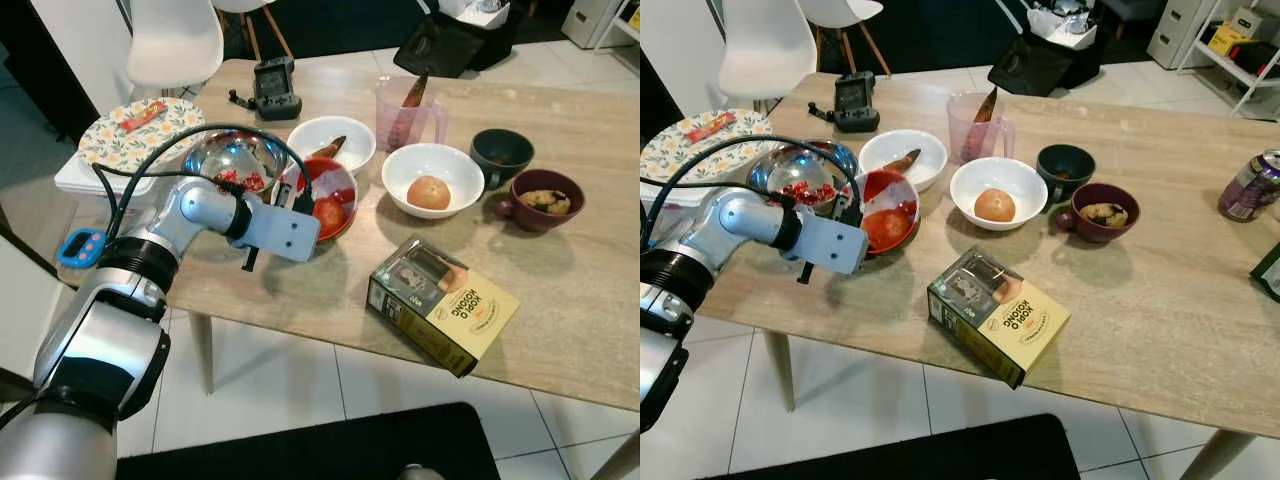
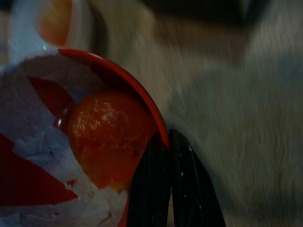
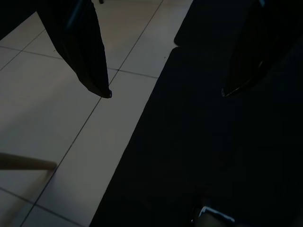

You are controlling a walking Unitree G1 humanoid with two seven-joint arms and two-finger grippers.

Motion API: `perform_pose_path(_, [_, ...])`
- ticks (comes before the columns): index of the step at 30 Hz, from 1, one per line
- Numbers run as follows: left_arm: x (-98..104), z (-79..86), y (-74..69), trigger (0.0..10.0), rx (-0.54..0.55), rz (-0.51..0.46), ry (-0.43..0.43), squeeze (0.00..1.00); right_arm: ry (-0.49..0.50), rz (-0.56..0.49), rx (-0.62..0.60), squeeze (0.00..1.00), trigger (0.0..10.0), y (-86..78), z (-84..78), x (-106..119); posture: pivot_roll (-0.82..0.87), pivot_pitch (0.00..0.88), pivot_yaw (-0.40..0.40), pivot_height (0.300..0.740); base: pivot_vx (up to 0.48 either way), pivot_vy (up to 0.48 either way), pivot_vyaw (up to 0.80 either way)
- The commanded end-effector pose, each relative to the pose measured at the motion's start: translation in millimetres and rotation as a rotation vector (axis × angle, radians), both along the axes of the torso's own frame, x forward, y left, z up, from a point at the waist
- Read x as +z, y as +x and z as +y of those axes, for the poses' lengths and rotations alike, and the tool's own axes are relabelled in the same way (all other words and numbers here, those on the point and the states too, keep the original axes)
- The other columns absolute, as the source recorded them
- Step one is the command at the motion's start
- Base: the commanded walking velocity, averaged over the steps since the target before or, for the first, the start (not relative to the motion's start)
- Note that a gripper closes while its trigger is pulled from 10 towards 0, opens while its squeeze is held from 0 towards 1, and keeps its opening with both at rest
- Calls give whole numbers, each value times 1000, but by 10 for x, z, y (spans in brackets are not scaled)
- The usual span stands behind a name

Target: Restocking fridge

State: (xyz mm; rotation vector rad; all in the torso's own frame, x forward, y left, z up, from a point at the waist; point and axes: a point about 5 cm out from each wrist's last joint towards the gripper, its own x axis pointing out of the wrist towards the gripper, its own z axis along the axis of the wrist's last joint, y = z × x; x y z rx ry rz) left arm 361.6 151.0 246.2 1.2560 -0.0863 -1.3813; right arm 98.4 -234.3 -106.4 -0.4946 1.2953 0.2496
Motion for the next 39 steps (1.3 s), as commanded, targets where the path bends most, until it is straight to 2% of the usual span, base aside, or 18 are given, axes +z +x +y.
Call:
perform_pose_path(1, [133, 62, -31, 5373, -8, -11, -40, 0, 0, 34, 1, 0, 10000, -94, 30, -31, -69, 53, 17, 740, 0, 0, 0])
perform_pose_path(2, [183, 40, -70, 10000, -29, 4, -63, 0, 1, 33, 2, 0, 10000, -83, 38, -30, -64, 39, 15, 740, 0, 0, 0])
perform_pose_path(3, [183, 40, -70, 10000, -29, 4, -63, 0, 1, 33, 2, 0, 10000, -83, 38, -30, -64, 39, 15, 740, 0, 0, 0])
perform_pose_path(6, [229, 40, -188, 10000, -74, 49, -43, 0, 2, 30, 3, 0, 10000, -57, 53, -28, -53, 16, 14, 740, 0, 0, 0])
perform_pose_path(8, [205, 78, -276, 10000, -93, 86, 17, 0, 3, 27, 5, 0, 10000, -33, 63, -25, -48, 7, 16, 740, 0, 0, 0])
perform_pose_path(12, [137, 139, -311, 10000, -80, 87, 82, 0, 3, 20, 0, 0, 10000, 9, 74, -19, -37, 0, 21, 740, 0, 0, 0])
perform_pose_path(13, [96, 182, -314, 4275, -66, 84, 114, 0, 4, 18, 0, 0, 10000, 22, 81, -17, -34, 0, 21, 740, 0, 0, 0])
perform_pose_path(14, [96, 182, -314, 4275, -66, 84, 114, 0, 4, 18, 0, 0, 10000, 22, 81, -17, -34, 0, 21, 740, 0, 0, 0])
perform_pose_path(15, [59, 228, -328, 0, -52, 94, 142, 0, 5, 17, 0, 0, 10000, 32, 88, -16, -32, 0, 20, 740, 0, 0, 0])
perform_pose_path(17, [-8, 296, -337, 0, -21, 98, 171, 0, 8, 15, -1, 0, 10000, 43, 102, -17, -30, 0, 22, 740, 0, 0, 0])
perform_pose_path(18, [-50, 320, -351, 7333, 0, 100, 177, 0, 10, 15, -1, 0, 10000, 45, 111, -18, -29, 0, 25, 740, 0, 0, 0])
perform_pose_path(19, [-76, 333, -362, 7333, 14, 100, 179, 0, 11, 16, -1, 0, 10000, 46, 118, -20, -29, 0, 25, 740, 0, 0, 0])
perform_pose_path(20, [-112, 329, -399, 10000, 22, 120, 177, 0, 12, 16, -2, 0, 10000, 45, 126, -22, -27, 0, 27, 740, 0, 0, 0])
perform_pose_path(22, [-146, 315, -442, 10000, 20, 144, 173, 0, 13, 17, -3, 0, 10000, 41, 131, -24, -27, 0, 27, 740, 0, 0, 0])
perform_pose_path(24, [-266, 309, -578, 10000, 0, 222, 194, 0, 15, 19, -3, 0, 10000, 33, 143, -28, -23, 0, 26, 740, 0, 0, 0])
perform_pose_path(29, [-431, 362, -695, 10000, 17, 282, 236, 0, 14, 29, -1, 0, 10000, 2, 142, -36, -14, 0, 20, 740, 0, 0, 0])
perform_pose_path(36, [-570, 545, -636, 10000, 135, 251, 288, 0, 10, 37, 1, 0, 10000, -38, 125, -42, -17, 0, 20, 740, 0, 0, 0])
perform_pose_path(39, [-638, 652, -530, 10000, 225, 177, 338, 0, 8, 41, 1, 0, 10000, -65, 116, -46, -20, 0, 22, 740, 0, 0, 0])
